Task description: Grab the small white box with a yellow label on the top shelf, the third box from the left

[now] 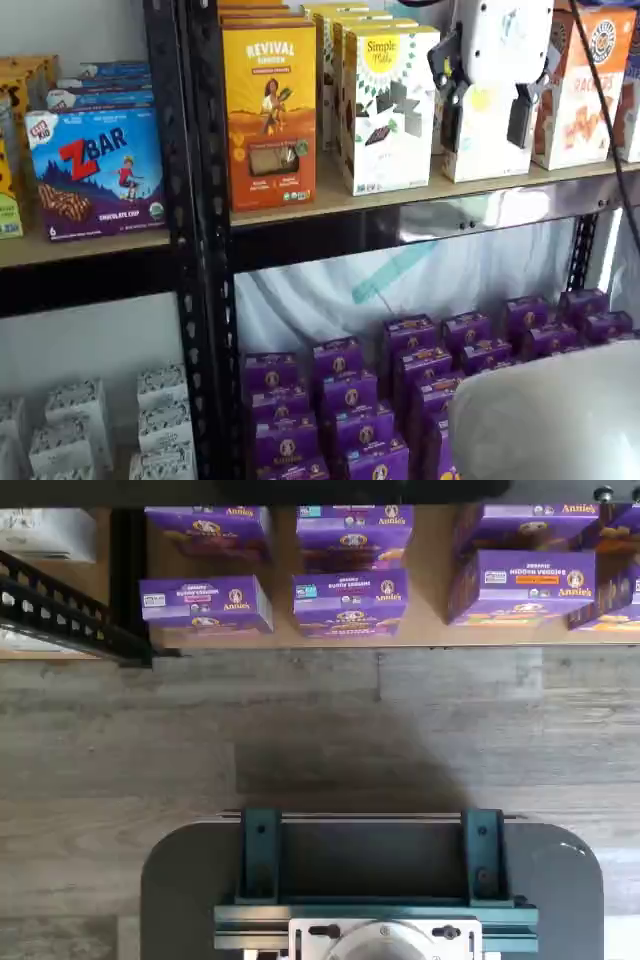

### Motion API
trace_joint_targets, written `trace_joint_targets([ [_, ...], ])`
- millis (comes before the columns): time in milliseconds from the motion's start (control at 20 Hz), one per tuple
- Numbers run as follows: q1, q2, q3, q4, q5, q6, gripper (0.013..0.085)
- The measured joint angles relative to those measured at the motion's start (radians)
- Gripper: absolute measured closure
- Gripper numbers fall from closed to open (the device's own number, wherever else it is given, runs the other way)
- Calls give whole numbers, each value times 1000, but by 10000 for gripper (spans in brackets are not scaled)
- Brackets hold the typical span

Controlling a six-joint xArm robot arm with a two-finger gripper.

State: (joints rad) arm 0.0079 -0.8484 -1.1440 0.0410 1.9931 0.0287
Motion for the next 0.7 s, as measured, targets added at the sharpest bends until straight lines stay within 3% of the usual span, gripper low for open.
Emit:
trace_joint_targets([
  [50,-27,-2,5,32,-3,-13,130],
  [100,-27,-3,7,34,-5,-13,130],
  [700,-9,1,28,9,-32,-6,130],
])
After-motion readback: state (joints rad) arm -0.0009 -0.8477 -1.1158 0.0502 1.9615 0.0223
